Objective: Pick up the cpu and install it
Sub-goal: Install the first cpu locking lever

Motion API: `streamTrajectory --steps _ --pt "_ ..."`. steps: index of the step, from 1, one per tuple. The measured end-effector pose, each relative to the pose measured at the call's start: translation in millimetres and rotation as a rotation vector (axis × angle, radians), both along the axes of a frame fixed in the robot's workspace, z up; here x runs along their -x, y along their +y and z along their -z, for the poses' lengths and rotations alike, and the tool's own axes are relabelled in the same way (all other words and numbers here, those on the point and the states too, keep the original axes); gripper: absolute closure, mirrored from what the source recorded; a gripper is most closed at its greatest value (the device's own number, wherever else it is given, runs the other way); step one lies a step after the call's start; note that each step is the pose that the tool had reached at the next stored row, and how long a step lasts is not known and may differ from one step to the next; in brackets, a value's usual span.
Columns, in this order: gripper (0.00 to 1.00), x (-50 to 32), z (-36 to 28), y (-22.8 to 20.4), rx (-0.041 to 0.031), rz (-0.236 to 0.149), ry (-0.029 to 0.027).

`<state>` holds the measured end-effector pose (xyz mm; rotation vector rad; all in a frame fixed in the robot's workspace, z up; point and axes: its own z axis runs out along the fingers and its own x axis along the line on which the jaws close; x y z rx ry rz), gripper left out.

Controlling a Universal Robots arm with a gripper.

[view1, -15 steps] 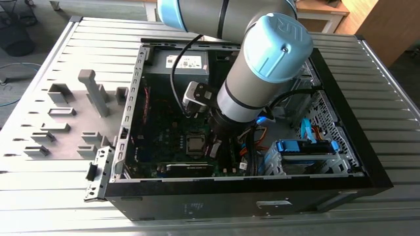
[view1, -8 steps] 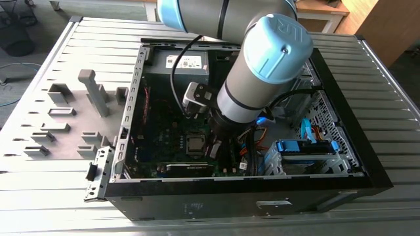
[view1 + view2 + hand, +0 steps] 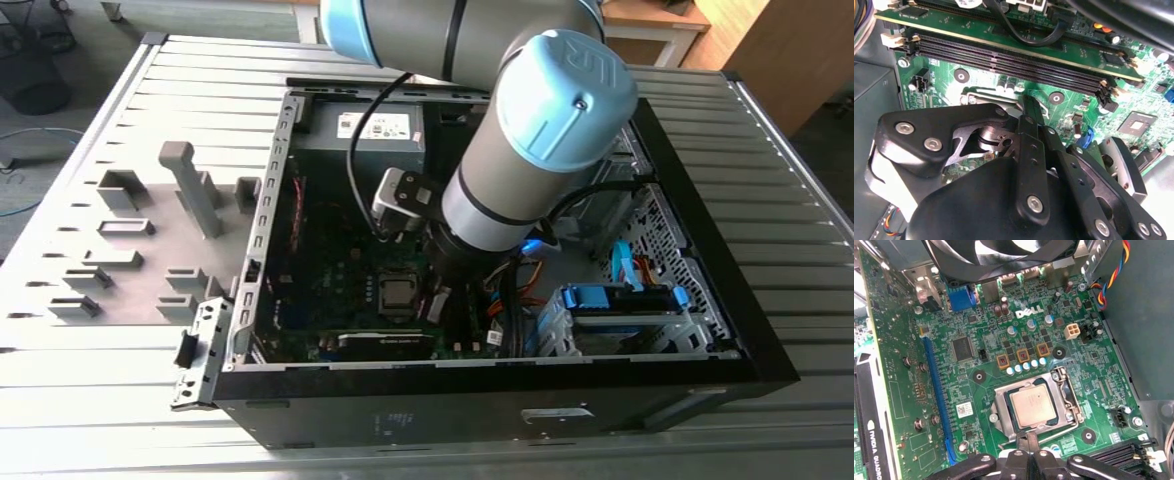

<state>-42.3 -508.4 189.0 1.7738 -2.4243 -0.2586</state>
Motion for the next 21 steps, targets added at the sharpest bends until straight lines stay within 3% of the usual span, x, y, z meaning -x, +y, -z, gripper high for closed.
streamTrajectory --steps 21 --pt "0.89 -1.6 1.9 -1.7 -0.0002 0.000 -0.0004"
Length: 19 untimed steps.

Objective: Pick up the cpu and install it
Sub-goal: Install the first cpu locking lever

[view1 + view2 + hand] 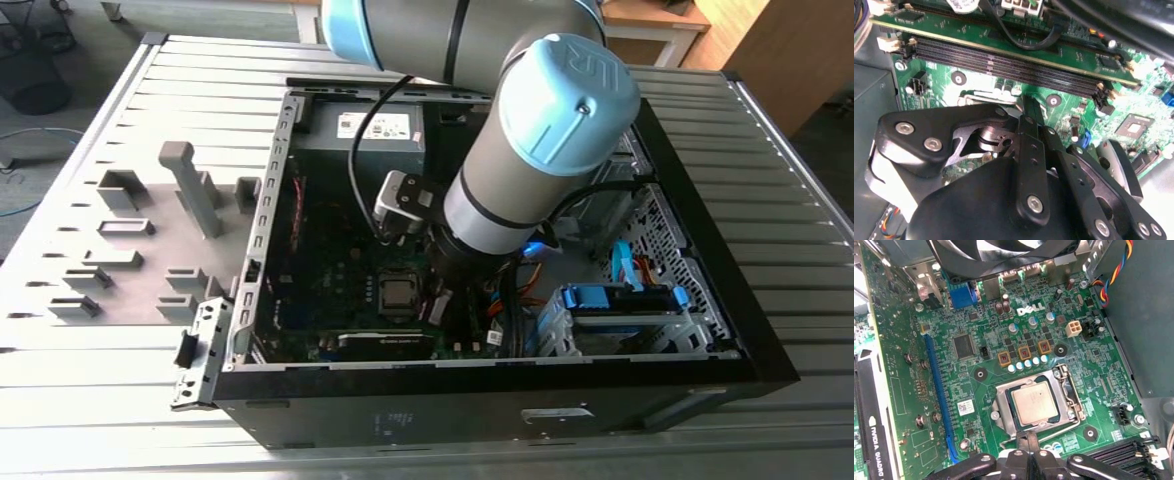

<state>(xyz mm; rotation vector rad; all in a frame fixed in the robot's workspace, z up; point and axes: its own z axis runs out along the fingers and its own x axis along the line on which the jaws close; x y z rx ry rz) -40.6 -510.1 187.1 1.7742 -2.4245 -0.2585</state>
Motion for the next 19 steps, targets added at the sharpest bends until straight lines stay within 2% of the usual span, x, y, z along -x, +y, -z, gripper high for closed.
streamTrajectory --steps 6,13,19 --pt "0.89 -0.5 0.4 0.0 -0.0005 0.000 0.0003" --pt "0.89 -0.3 0.8 0.0 -0.0092 0.000 0.0003" --pt "0.89 -0.3 1.6 -0.9 -0.0100 0.000 0.0004"
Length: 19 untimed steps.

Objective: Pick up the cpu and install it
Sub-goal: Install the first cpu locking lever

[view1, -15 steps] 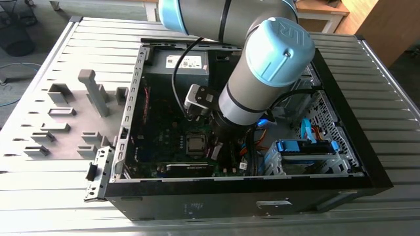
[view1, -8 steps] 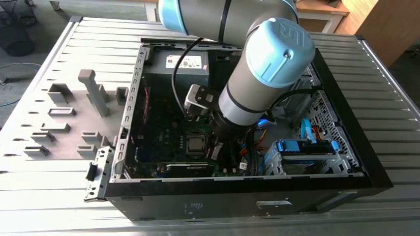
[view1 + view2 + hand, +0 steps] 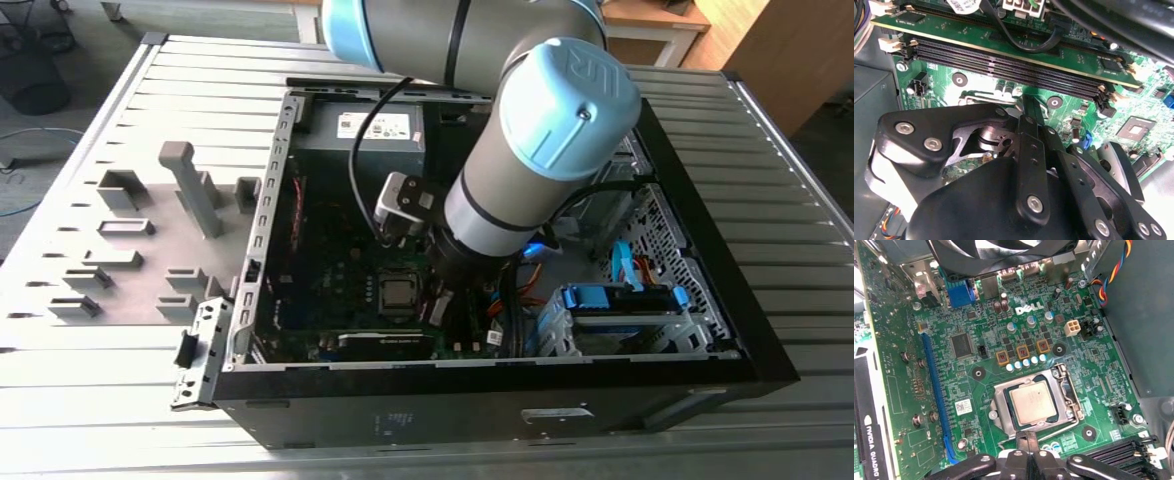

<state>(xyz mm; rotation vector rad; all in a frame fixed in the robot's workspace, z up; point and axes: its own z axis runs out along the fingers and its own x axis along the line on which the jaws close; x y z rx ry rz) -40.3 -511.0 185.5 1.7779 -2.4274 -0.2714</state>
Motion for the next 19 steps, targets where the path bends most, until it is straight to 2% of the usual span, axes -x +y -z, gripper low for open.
streamTrajectory --steps 7,13,19 --pt "0.89 0.0 0.2 -0.5 0.0000 0.000 -0.0001" --pt "0.89 0.0 -4.7 -0.5 -0.0008 0.000 -0.0001" --pt "0.89 -1.7 -4.9 -1.8 -0.0007 0.000 0.0000"
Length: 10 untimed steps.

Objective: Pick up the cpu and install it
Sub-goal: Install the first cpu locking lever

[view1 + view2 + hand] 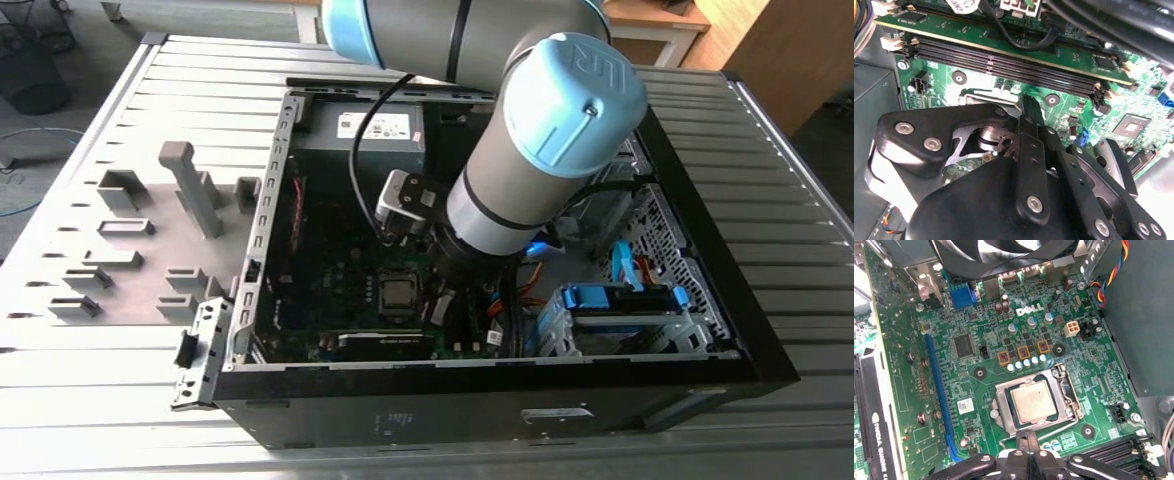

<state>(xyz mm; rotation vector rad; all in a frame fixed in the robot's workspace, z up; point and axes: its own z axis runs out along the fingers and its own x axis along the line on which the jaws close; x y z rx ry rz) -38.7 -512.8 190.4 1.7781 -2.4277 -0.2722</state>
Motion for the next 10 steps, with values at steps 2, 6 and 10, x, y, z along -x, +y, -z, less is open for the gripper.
streamTrajectory --steps 2,6,10 --pt "0.89 -0.4 0.6 -0.9 0.0001 0.000 -0.0003" --pt "0.89 -0.4 2.3 -1.7 0.0001 0.000 -0.0001" --pt "0.89 -1.0 4.2 -2.0 0.0002 0.000 0.0001"
